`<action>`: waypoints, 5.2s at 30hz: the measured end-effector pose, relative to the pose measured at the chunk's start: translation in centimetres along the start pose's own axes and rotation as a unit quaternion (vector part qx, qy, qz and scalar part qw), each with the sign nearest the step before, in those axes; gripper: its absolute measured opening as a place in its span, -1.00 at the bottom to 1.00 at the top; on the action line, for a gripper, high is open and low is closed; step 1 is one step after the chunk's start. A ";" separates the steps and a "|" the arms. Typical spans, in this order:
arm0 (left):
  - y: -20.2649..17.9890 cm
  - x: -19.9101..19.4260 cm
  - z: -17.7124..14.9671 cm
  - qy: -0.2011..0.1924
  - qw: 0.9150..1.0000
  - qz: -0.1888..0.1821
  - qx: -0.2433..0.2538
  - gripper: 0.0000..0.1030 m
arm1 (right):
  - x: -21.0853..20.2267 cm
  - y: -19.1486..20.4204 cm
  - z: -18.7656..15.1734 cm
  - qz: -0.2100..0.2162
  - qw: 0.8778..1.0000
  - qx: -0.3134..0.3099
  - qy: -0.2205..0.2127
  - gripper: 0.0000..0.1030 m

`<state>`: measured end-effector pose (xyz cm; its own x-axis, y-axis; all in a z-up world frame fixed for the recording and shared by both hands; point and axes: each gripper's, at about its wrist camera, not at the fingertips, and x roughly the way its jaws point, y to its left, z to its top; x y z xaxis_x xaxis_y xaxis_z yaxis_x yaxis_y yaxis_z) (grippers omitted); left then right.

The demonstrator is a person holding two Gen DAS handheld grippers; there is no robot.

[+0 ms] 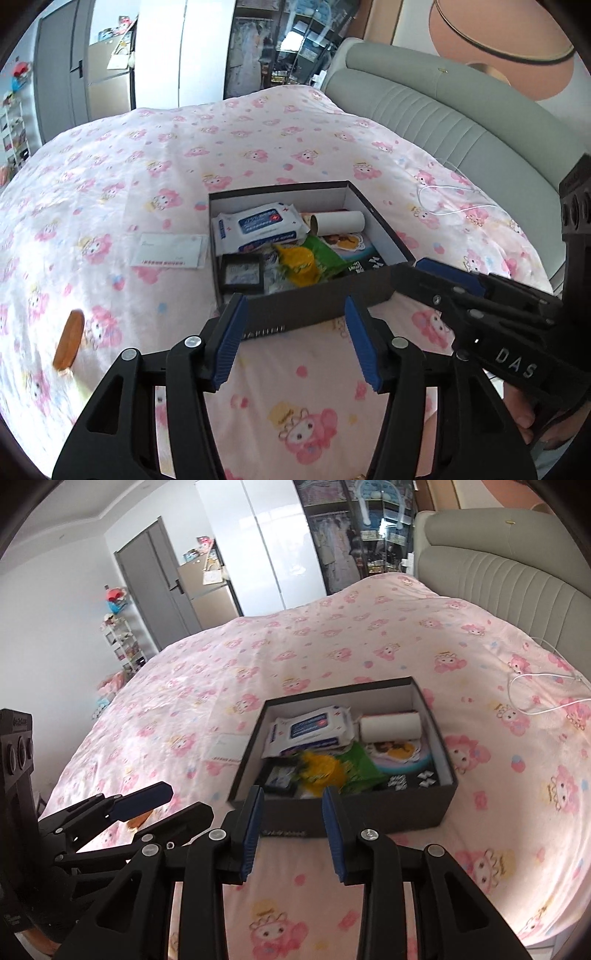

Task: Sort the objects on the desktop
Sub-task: 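Withdraw the left tool and move it toward the wooden comb, then close the left tool on the spine of the wooden comb, then lift the comb with the left tool and carry it toward the box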

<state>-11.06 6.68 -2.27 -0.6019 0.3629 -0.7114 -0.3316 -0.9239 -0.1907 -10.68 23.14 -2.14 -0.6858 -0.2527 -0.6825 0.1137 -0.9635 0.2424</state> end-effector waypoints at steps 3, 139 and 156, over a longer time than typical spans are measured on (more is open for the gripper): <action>0.5 -1.1 -1.2 -0.005 1.000 0.005 -0.005 0.09 | -0.3 1.2 -1.4 0.004 1.000 -0.007 0.005 -0.44; 18.4 8.0 -13.8 0.125 0.949 -0.067 -0.282 -0.87 | 19.0 9.7 -11.5 0.097 0.960 -0.041 0.259 -0.44; 20.8 8.8 -15.8 0.145 0.935 -0.029 -0.322 -0.85 | 21.7 12.9 -12.8 0.128 0.946 -0.048 0.294 -0.44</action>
<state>-11.77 -11.29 -23.15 -0.3429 0.4534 -0.8227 0.2053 -0.8184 -0.5367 -14.89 4.05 -22.68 -0.1107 -0.4576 -0.8823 0.3067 -0.8601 0.4076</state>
